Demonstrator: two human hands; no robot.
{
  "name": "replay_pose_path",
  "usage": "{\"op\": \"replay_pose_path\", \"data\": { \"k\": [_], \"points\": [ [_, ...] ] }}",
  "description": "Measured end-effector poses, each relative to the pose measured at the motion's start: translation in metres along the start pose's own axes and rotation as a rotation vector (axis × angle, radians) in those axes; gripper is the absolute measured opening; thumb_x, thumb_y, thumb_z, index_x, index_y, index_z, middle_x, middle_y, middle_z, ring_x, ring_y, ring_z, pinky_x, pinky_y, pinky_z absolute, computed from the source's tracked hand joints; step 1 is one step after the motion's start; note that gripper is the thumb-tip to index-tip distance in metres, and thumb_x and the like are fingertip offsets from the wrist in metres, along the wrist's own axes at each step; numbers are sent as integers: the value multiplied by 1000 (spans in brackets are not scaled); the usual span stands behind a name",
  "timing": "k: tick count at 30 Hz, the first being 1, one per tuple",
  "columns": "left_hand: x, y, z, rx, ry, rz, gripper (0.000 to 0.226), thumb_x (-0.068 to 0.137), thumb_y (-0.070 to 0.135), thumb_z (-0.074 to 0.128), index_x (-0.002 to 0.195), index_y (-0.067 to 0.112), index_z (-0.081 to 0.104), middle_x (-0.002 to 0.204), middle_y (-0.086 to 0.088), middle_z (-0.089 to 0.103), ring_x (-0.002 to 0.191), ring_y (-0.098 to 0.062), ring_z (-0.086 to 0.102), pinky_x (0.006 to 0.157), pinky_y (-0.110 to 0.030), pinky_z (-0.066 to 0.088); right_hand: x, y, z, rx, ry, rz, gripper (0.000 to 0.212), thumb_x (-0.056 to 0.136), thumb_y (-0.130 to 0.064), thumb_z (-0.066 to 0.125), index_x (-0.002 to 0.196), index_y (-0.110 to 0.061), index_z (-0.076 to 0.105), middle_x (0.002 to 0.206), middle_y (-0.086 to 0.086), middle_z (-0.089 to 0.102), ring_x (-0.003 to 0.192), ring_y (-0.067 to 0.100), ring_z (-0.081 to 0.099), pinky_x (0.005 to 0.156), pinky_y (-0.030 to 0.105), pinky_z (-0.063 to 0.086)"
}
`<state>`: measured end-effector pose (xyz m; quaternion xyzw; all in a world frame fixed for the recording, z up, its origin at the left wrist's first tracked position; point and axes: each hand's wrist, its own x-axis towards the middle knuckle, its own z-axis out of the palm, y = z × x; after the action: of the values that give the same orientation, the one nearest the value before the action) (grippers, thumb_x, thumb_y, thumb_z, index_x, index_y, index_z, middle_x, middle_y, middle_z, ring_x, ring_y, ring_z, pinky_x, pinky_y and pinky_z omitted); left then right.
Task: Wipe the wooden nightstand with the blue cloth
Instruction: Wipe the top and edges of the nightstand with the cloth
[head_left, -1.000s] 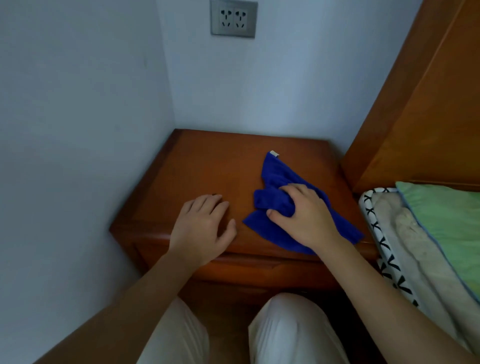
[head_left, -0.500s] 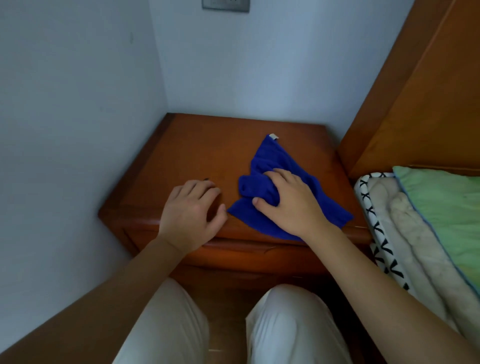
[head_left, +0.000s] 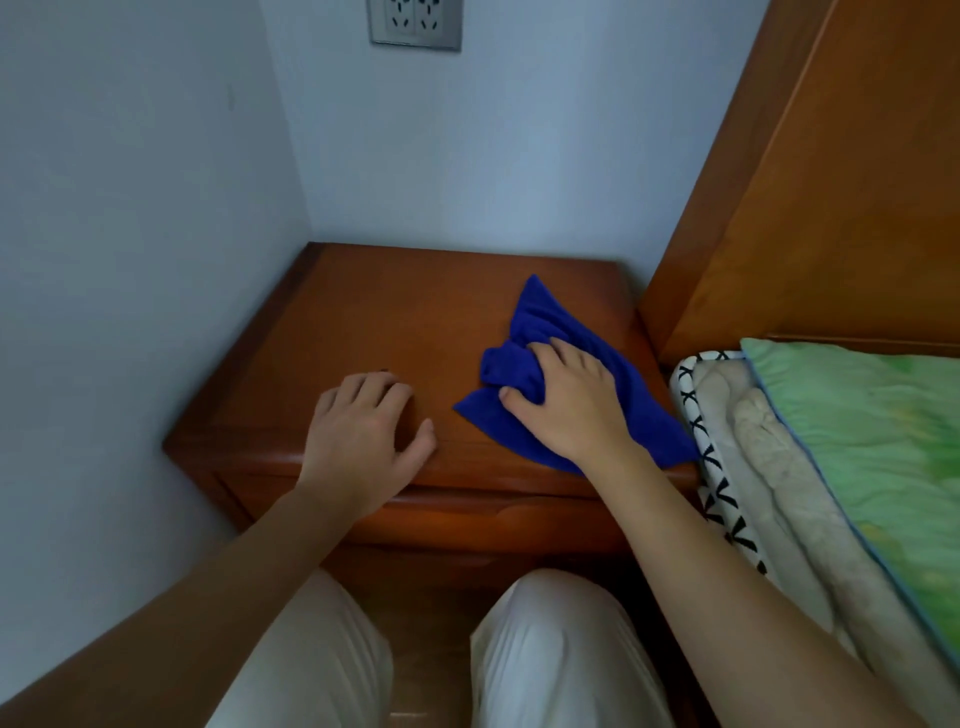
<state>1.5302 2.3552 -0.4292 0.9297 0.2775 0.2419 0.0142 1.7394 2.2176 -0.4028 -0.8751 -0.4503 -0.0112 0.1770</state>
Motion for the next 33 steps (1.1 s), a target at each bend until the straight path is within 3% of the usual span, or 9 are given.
{"op": "replay_pose_path", "data": {
  "k": [4,9,14,17,20,24,28,33],
  "points": [
    [10,21,-2,-54,-75,6,53,91,52,41,121,17,68,127,-5,64,119,-27,57,93,-46,48,-15,6,-9,64,-53,-87,75,91,-65,56,154,-26,41,163,-2,37,150,22,32,123,42,21],
    [23,29,-5,-55,-131,65,55,94,56,36,128,22,64,132,0,62,122,-21,56,99,-43,46,-26,40,-24,126,-15,-17,71,89,-62,65,147,-25,49,154,-5,47,142,19,41,117,34,26],
    [31,16,-6,-2,-144,69,56,95,57,33,127,23,65,130,1,62,120,-20,55,97,-41,45,19,54,-29,90,-35,44,70,90,-62,61,148,-26,46,154,-1,46,142,24,41,117,41,29],
    [36,12,-4,4,-174,60,58,95,57,32,128,23,63,131,0,61,123,-20,53,98,-42,45,30,48,-19,39,-46,77,74,94,-65,52,154,-24,37,162,3,37,149,27,32,123,44,23],
    [34,9,-1,-21,-163,63,58,95,57,31,130,22,63,133,0,60,125,-19,51,100,-41,44,5,40,-14,38,-61,-14,79,94,-68,48,158,-26,31,167,2,27,153,24,25,126,47,18],
    [34,7,2,-53,-137,61,57,94,55,34,128,21,65,131,0,61,124,-19,52,100,-42,44,-13,45,-19,109,-65,-132,75,88,-67,60,150,-28,44,159,-5,42,147,16,35,122,39,24],
    [31,8,4,-72,-98,64,52,94,51,39,122,18,69,126,-1,64,120,-21,55,96,-42,46,24,61,-22,92,6,31,69,85,-67,60,139,-26,54,145,-4,56,134,21,50,111,40,38],
    [31,8,6,-73,-96,60,51,94,50,40,122,18,69,127,0,64,120,-20,56,96,-42,47,80,75,-19,73,23,131,68,90,-61,62,144,-22,50,151,2,50,137,28,46,109,39,36]
  ]
}}
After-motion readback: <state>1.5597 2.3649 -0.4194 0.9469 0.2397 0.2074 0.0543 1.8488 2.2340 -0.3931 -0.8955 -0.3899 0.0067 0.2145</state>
